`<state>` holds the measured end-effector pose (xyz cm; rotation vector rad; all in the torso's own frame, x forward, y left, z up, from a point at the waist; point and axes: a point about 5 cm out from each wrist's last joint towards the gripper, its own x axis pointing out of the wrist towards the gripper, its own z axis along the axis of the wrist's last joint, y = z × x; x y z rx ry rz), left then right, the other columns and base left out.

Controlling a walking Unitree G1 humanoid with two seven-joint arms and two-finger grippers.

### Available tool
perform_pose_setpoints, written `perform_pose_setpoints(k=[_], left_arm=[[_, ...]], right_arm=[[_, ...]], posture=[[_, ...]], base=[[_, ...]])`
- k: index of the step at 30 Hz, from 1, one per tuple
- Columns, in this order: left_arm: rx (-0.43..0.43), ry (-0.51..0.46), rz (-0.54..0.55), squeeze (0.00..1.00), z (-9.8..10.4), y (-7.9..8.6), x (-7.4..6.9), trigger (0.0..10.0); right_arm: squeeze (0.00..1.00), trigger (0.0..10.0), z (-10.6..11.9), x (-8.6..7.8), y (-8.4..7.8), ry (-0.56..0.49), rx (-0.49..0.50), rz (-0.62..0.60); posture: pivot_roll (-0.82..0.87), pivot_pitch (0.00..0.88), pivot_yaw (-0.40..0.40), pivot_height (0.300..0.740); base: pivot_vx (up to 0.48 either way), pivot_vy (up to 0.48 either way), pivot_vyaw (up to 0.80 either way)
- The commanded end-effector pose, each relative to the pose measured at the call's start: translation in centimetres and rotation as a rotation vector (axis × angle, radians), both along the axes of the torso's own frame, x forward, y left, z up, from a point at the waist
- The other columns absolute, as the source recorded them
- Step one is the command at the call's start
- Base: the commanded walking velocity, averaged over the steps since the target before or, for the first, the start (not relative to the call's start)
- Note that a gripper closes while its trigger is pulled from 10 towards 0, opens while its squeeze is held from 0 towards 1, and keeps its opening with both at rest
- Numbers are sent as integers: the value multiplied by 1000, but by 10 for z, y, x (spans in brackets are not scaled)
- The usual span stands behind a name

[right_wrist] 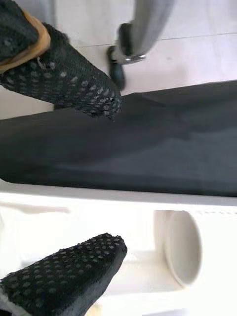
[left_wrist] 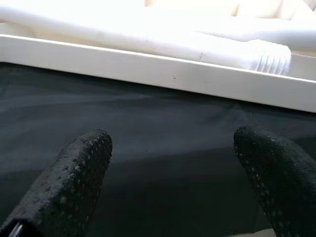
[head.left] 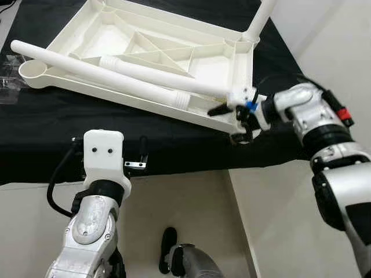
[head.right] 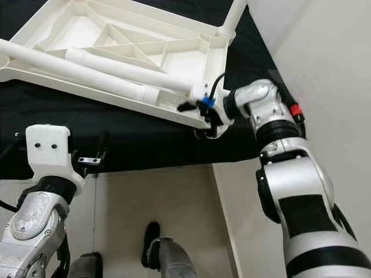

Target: Building children table

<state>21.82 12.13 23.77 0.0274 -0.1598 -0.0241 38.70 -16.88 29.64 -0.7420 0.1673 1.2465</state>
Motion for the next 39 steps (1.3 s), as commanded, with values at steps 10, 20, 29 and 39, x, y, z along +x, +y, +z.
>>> perform_pose_setpoints(k=[10, 20, 29, 39], left_arm=[[7, -2, -10, 0, -2, 0, 1, 10000], [12, 2, -8, 0, -4, 2, 2, 10000], [13, 5, -12, 0, -6, 2, 3, 10000], [15, 5, -14, 0, -6, 3, 4, 10000]], right_arm=[[0, 10000, 15, 3, -10, 191, 474, -132], [0, 10000, 10, 18, -9, 344, 793, -490], [0, 10000, 12, 21, 2, 341, 790, -584], [0, 10000, 48, 9, 4, 578, 1091, -417]], posture=[[7, 315, -196, 740], [10, 308, -184, 740], [8, 309, -177, 740], [8, 306, -176, 740]], base=[[0, 0, 0], [0, 0, 0], [0, 0, 0], [0, 0, 0]])
